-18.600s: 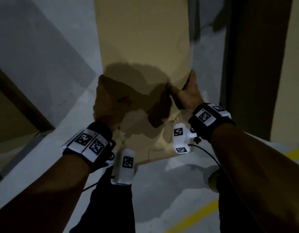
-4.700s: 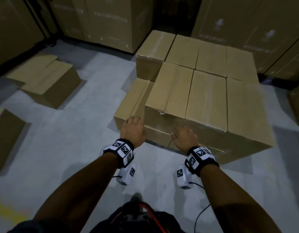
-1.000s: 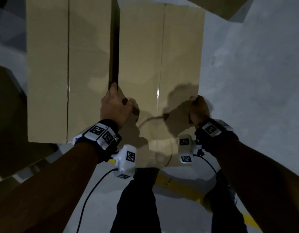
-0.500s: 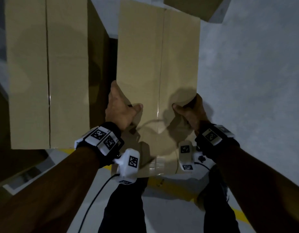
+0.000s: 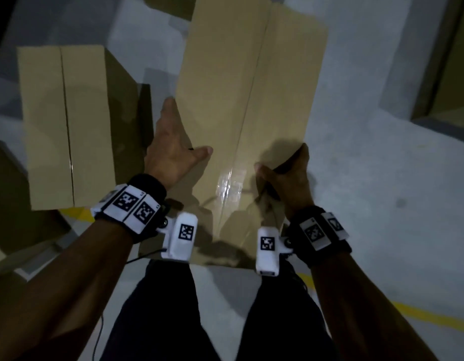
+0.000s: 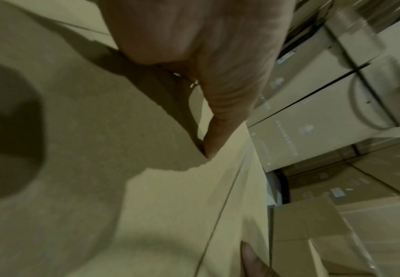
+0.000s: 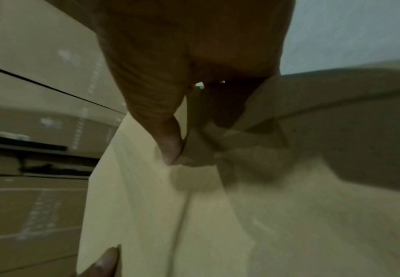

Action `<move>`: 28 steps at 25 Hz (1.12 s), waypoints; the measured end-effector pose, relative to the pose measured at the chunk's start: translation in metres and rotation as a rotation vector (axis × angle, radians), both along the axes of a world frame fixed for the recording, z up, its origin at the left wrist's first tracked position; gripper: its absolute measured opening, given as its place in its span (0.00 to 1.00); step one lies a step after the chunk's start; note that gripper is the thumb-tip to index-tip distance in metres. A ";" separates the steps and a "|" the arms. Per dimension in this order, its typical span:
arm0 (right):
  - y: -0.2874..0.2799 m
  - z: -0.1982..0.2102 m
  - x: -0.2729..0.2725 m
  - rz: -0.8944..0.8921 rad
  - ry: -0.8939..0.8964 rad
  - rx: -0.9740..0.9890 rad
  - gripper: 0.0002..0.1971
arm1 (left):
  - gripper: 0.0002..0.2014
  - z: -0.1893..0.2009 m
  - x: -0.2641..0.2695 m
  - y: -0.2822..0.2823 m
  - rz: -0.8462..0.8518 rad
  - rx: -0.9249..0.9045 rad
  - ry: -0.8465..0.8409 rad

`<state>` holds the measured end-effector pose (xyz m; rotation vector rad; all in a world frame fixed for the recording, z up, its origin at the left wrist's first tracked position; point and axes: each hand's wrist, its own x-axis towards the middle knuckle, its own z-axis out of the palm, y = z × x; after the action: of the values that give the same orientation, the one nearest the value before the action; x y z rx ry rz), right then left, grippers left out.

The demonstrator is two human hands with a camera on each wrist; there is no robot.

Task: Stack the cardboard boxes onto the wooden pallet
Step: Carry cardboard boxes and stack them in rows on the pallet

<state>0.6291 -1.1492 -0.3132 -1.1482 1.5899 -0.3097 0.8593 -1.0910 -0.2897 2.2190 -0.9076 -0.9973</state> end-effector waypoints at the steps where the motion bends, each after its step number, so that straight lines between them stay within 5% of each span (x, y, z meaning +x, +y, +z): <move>1: -0.002 0.038 -0.017 0.014 -0.010 -0.016 0.58 | 0.58 0.034 -0.018 -0.001 -0.018 -0.029 -0.006; 7: -0.017 0.190 -0.093 0.048 -0.037 -0.158 0.59 | 0.53 0.171 -0.085 -0.014 -0.100 -0.151 -0.076; 12: -0.010 0.265 -0.130 -0.015 -0.031 -0.234 0.61 | 0.54 0.249 -0.113 -0.033 -0.199 -0.241 -0.043; 28: 0.011 0.360 -0.164 -0.477 -0.043 -0.412 0.63 | 0.51 0.357 -0.152 -0.102 -0.567 -0.474 0.030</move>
<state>0.4652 -1.1379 0.0464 -1.0373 1.8000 -1.0059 0.7070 -1.1931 0.0670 1.5745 -1.6205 -0.9185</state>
